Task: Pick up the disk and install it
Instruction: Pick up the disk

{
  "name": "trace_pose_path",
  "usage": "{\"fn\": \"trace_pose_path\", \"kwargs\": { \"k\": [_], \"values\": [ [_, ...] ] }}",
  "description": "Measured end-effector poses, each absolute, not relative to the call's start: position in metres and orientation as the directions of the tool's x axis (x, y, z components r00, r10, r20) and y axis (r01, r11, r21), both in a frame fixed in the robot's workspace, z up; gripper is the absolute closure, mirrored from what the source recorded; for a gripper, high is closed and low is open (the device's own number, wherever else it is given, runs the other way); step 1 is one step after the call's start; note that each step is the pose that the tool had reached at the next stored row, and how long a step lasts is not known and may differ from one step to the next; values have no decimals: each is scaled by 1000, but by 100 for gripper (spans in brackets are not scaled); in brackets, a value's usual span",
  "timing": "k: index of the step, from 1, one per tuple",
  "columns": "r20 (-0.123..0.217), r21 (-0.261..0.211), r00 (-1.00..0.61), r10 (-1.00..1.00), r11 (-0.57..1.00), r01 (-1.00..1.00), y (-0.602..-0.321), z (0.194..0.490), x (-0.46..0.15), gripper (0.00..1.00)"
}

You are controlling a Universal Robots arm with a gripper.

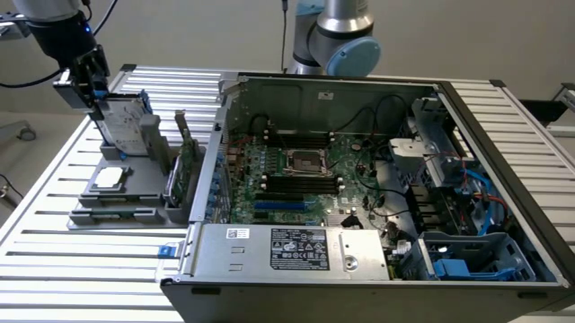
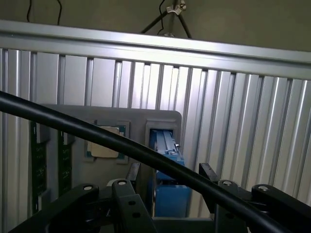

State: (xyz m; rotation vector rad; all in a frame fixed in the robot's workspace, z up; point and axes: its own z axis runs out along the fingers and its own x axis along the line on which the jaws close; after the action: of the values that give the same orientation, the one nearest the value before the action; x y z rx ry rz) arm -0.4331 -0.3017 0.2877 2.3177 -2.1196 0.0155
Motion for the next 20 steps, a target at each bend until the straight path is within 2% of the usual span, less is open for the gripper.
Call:
{"fn": "trace_pose_path", "kwargs": {
  "k": [20],
  "values": [
    [-15,-7,71,-997,-71,-997,-305,284,-433,40]
  ]
}}
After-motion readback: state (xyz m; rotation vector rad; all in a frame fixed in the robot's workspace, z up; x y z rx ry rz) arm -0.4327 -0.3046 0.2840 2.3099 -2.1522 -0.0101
